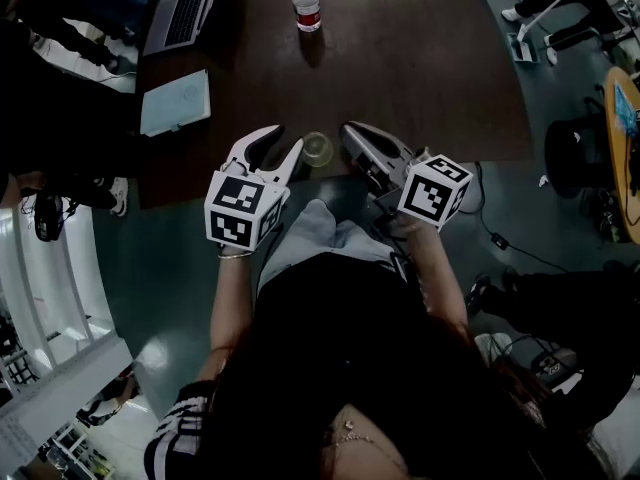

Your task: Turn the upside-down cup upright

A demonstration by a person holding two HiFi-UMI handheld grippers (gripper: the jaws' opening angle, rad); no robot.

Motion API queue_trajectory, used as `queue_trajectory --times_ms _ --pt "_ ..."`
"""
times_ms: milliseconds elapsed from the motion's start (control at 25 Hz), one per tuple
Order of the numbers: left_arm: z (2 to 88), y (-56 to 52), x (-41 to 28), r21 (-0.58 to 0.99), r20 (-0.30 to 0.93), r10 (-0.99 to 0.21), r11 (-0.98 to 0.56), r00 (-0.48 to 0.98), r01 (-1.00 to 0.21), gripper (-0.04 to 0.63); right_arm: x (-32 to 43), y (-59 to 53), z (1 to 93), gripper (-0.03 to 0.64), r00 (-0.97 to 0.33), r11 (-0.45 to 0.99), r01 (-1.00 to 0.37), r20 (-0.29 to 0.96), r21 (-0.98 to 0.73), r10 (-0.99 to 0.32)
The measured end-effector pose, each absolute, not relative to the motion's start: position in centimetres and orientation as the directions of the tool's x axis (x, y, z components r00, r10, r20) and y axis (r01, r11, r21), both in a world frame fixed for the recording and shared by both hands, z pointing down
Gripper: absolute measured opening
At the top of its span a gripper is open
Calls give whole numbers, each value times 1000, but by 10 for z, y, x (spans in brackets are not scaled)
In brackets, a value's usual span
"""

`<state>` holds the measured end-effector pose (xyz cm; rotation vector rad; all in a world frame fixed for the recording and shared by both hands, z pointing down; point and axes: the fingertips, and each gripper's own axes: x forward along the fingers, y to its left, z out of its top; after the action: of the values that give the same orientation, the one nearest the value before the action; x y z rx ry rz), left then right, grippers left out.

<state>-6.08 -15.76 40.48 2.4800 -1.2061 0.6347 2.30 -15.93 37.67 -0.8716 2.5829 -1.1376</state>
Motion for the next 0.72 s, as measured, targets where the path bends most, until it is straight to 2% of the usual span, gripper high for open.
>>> queue_trajectory --times_ms 80,160,240,400,720 --pt "397 -153 -67 115 473 -690 -569 548 -814 92 21 -156 375 21 -788 583 -536 113 -611 -606" --pt "393 -149 -73 132 451 -706 -552 546 -823 81 18 -155 375 21 -761 609 -609 156 -508 -630" --pt "391 -148 -79 141 432 -723 -536 539 -832 75 16 -156 375 21 -738 620 -654 183 -433 -650" --pt "381 -148 -92 164 378 -766 -497 520 -852 5 8 -159 372 18 -701 637 -710 225 -300 -677" --pt "368 -143 -106 206 298 -813 -456 500 -865 3 -3 -155 368 17 -675 659 -736 250 -159 -694"
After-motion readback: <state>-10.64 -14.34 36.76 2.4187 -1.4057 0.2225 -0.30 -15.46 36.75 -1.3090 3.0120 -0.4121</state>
